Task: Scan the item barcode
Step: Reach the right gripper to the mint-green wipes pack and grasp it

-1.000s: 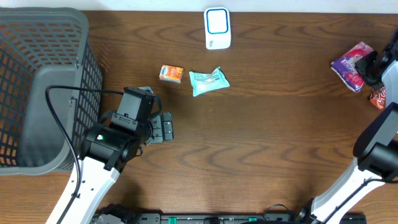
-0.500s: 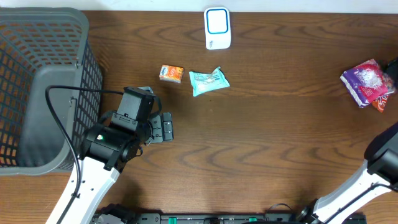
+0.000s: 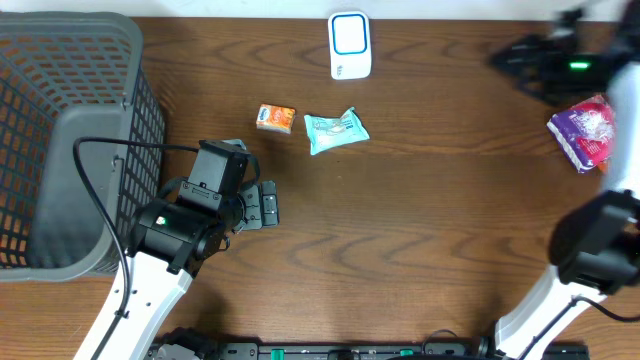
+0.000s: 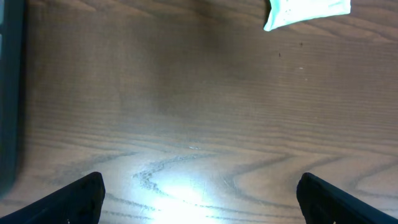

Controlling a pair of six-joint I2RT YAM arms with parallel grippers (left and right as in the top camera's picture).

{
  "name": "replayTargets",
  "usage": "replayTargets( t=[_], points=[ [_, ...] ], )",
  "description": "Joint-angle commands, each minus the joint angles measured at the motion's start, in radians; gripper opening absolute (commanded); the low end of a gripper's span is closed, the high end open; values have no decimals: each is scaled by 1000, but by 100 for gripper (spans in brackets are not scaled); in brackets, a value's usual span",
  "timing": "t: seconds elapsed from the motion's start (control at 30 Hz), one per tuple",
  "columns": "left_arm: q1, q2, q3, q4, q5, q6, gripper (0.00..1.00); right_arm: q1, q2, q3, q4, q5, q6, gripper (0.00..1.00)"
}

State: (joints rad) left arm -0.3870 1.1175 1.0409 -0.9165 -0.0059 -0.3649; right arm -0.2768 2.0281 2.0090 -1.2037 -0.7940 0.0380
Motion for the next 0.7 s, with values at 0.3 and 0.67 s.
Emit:
replayTargets(
  t=[0.3, 0.67],
  points=[
    [5, 1, 1, -3, -5, 13, 98, 468, 23, -279, 459, 238, 111, 99],
    [5, 1, 1, -3, -5, 13, 98, 770, 39, -336, 686, 832, 495, 63]
  ],
)
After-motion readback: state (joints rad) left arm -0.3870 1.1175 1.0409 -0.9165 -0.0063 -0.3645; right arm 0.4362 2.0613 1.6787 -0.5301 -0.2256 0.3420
